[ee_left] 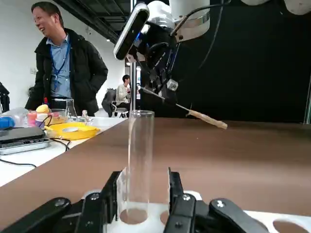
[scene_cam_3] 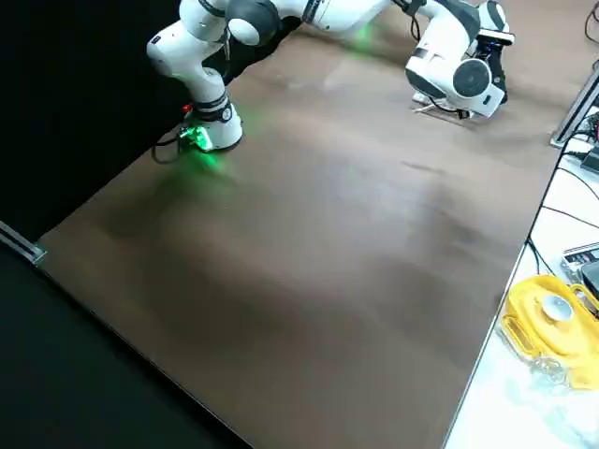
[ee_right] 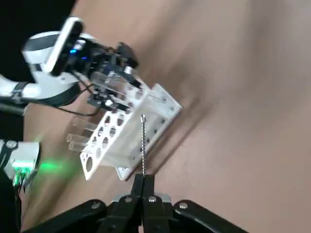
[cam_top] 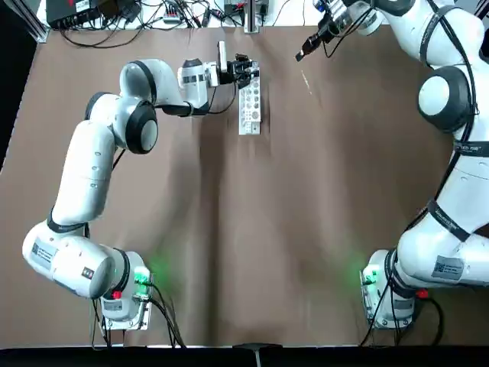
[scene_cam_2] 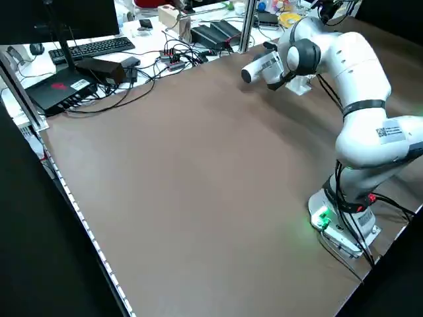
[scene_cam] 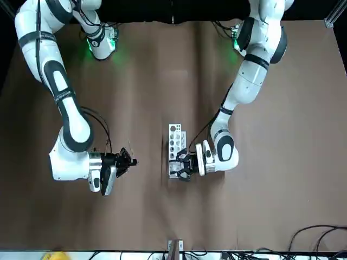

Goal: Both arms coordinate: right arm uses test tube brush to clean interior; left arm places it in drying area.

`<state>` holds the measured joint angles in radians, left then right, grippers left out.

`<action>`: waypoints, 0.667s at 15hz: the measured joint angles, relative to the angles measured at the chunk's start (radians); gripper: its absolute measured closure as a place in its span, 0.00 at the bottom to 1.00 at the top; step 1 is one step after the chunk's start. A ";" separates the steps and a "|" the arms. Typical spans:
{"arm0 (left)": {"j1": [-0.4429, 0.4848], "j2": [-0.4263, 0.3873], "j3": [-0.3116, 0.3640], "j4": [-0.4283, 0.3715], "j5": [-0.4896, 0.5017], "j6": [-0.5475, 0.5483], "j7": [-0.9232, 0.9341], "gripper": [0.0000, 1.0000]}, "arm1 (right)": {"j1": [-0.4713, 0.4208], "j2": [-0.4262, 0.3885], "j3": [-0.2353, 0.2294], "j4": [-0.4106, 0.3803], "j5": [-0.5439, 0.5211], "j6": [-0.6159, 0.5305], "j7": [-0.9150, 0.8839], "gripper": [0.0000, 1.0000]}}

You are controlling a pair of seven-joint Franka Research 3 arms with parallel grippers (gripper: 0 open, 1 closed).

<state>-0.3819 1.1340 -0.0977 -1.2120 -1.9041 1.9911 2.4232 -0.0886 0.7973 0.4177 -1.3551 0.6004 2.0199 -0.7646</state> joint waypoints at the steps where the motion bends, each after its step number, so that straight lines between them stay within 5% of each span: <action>1: 0.000 0.000 0.000 0.000 0.000 0.002 -0.001 0.56 | 0.002 0.000 0.000 0.000 -0.029 0.015 0.059 0.98; 10: 0.000 0.000 0.000 0.003 0.000 0.006 -0.005 0.72 | 0.067 0.001 -0.001 -0.016 -0.296 0.140 0.568 0.98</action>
<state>-0.3820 1.1342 -0.0973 -1.2093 -1.9041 1.9969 2.4183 -0.0212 0.7980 0.4169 -1.3709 0.3046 2.1597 -0.1963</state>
